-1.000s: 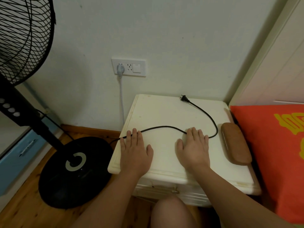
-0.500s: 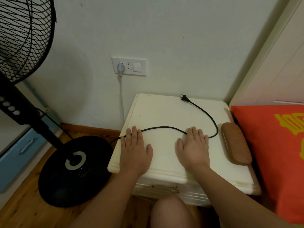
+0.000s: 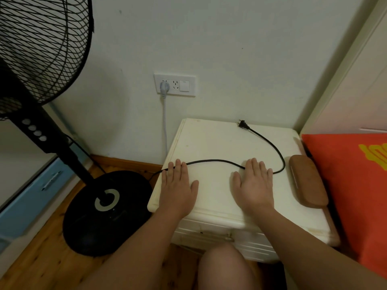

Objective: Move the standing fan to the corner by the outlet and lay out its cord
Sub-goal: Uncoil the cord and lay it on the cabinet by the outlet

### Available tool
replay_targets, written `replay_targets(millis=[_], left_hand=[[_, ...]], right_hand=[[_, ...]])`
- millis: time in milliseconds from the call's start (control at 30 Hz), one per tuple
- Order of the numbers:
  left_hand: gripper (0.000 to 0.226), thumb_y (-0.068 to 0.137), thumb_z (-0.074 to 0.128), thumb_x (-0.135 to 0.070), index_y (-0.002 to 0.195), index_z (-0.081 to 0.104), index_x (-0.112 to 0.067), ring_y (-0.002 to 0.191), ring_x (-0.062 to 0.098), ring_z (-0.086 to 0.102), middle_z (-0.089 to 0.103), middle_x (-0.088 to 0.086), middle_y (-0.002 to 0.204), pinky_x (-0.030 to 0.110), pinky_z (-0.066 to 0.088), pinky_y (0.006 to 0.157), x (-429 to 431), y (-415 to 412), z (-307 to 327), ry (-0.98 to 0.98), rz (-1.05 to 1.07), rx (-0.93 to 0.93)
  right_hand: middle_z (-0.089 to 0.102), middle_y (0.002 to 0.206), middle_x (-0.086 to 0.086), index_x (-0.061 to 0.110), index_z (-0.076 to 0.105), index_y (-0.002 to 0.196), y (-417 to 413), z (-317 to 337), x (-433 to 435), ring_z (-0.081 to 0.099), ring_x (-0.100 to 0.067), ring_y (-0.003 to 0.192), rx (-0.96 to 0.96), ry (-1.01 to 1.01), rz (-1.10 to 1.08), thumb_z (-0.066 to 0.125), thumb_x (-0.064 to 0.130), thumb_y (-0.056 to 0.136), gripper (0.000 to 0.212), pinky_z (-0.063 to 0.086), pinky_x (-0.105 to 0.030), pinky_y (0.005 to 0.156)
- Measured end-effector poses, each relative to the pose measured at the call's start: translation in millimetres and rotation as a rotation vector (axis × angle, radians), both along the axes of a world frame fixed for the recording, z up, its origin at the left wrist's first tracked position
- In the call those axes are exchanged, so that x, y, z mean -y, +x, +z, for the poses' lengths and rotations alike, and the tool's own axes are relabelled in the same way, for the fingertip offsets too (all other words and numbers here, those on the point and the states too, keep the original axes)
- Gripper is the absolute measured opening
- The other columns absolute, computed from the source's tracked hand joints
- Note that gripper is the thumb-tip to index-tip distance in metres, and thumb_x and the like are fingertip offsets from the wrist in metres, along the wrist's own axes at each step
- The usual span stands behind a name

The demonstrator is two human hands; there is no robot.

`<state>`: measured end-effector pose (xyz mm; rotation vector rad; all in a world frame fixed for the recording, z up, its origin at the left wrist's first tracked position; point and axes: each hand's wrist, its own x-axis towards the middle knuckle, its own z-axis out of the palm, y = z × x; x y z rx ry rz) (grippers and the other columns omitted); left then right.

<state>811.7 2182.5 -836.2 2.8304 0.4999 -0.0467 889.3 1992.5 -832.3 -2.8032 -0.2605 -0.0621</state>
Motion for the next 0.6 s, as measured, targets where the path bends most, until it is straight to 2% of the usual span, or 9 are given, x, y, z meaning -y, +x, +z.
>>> replay_targets(millis=[133, 300, 600], left_hand=[[0.070, 0.106, 0.022, -0.045, 0.157, -0.008, -0.009, 0.151, 0.026, -0.017, -0.015, 0.010, 0.165, 0.042, -0.010, 0.123, -9.9, -3.9, 4.5, -0.011, -0.031, -0.022], [0.068, 0.105, 0.023, -0.046, 0.159, 0.000, -0.011, 0.152, 0.024, -0.014, -0.008, 0.008, 0.166, 0.041, -0.009, 0.122, -33.7, 1.3, 6.1, -0.053, -0.065, 0.064], [0.070, 0.103, 0.027, -0.050, 0.159, 0.005, -0.014, 0.153, 0.024, -0.008, -0.001, 0.008, 0.167, 0.043, -0.007, 0.122, -78.5, 52.5, 5.5, -0.120, -0.177, 0.019]], right_hand=[[0.016, 0.165, -0.010, 0.008, 0.021, 0.156, -2.5, 4.1, -4.2, 0.005, -0.027, 0.153, -0.012, -0.028, 0.010, 0.027, 0.046, 0.101, 0.067, -0.004, -0.045, 0.124], [0.012, 0.166, -0.008, 0.008, 0.016, 0.158, 7.4, 12.5, -39.0, 0.001, -0.024, 0.153, -0.003, -0.066, 0.062, 0.022, 0.047, 0.102, 0.068, -0.006, -0.041, 0.124], [0.021, 0.164, -0.013, 0.005, 0.022, 0.155, 43.0, 13.7, -112.8, 0.012, -0.030, 0.152, 0.024, -0.152, 0.070, 0.027, 0.047, 0.104, 0.067, 0.006, -0.043, 0.123]])
